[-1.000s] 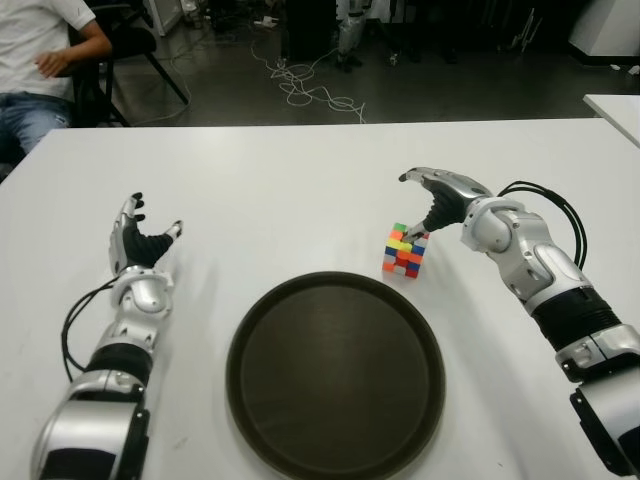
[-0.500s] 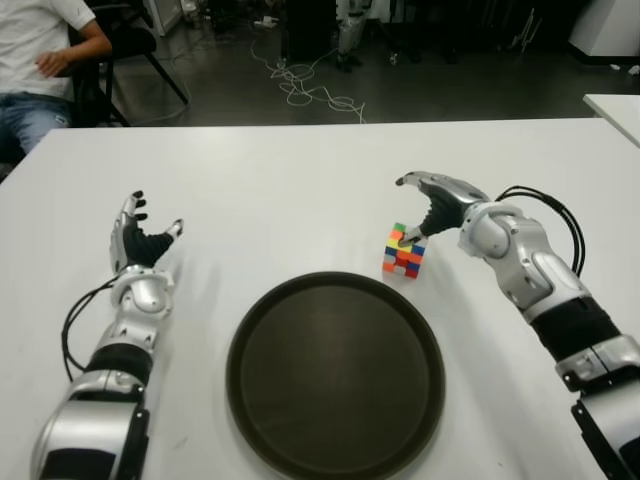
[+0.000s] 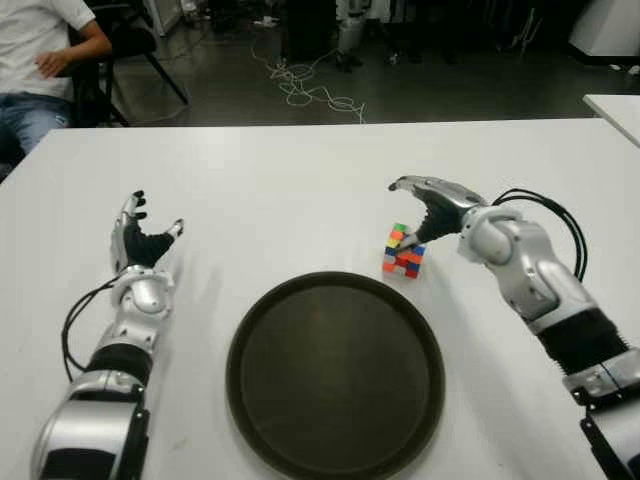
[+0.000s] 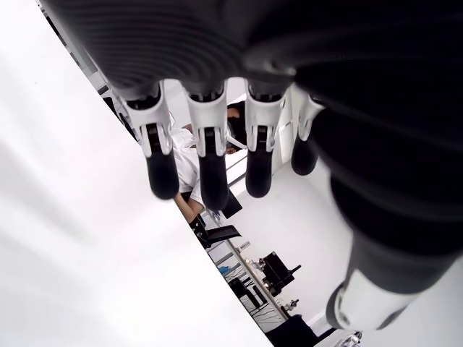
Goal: Pick up the Rubik's Cube and put it in the plate
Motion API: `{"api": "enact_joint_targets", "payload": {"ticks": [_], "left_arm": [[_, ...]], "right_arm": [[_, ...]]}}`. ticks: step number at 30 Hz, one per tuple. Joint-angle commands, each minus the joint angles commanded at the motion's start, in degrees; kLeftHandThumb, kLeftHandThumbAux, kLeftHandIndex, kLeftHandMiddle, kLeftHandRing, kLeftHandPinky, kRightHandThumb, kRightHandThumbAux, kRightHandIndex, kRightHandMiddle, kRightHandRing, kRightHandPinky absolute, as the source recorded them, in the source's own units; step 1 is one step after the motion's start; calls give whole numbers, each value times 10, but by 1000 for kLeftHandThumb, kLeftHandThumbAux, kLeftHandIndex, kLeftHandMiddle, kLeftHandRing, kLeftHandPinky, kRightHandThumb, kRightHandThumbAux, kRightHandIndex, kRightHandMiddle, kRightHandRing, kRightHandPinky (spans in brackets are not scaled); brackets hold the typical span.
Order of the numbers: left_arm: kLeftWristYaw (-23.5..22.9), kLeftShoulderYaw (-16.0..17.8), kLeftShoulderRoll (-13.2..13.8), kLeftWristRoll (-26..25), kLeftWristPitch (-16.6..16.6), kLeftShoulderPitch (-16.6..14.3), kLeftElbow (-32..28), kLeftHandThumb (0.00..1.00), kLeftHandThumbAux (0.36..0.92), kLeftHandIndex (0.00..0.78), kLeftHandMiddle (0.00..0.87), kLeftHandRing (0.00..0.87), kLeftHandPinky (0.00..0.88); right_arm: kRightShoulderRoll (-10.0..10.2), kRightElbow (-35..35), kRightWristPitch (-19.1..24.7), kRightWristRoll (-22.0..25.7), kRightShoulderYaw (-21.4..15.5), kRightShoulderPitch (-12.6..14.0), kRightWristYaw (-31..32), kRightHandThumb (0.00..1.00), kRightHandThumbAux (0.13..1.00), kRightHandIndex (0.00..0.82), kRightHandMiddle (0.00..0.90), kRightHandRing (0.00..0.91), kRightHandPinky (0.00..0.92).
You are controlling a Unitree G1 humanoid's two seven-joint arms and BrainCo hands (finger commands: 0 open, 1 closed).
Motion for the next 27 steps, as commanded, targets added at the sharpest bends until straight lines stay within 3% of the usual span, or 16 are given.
{"api": "enact_joint_targets", "payload": {"ticks": [15, 27], "left_arm": [[-5, 1, 1, -3, -9, 0, 3, 277, 752, 115, 175, 181, 207], [-5, 0, 2, -1, -2, -1, 3, 288, 761, 120, 185, 188, 209]], "right_arm": [[-1, -7, 1, 0, 3, 8, 12, 0, 742, 34, 76, 64, 16], [10, 1, 2, 12, -1, 15, 5, 0, 717, 37, 83, 73, 31]]}}
